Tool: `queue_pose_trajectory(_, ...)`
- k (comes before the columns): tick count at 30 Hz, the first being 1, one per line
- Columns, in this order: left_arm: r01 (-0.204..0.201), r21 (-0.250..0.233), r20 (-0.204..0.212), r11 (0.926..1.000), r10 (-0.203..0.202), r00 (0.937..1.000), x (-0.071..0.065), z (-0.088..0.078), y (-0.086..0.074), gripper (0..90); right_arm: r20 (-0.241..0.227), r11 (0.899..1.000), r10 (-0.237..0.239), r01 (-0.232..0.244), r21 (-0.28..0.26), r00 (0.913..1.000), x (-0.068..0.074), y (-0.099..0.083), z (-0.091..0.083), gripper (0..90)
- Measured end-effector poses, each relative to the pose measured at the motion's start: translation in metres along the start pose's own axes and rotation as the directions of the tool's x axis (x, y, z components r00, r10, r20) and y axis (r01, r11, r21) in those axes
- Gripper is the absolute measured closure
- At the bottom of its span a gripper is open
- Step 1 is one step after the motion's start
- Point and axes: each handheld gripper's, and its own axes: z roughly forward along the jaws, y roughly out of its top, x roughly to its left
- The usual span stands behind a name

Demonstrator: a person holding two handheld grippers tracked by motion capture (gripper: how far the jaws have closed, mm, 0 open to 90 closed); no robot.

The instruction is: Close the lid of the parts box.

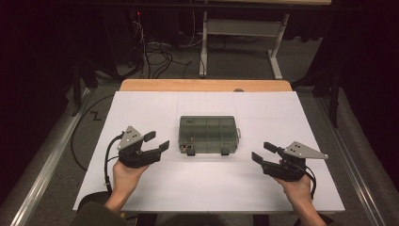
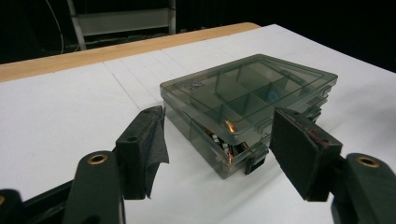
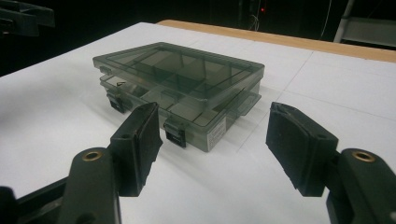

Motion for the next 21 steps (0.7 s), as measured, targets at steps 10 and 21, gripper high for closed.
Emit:
queue_pose_trajectory(10,0.009,-0.022,0.0,0.9997,-0.009,1.0,0.004,-0.003,-0.004,33.9,0.015,1.0,-0.009,0.009,-0.015,0.9999,0.0,-0.008,0.0,35.2)
queue_pose_trajectory(21,0.006,-0.036,-0.012,0.9993,-0.007,0.9999,0.009,-0.003,-0.007,33.8,0.023,1.0,-0.012,0.013,-0.022,0.9997,-0.004,-0.015,-0.002,34.1)
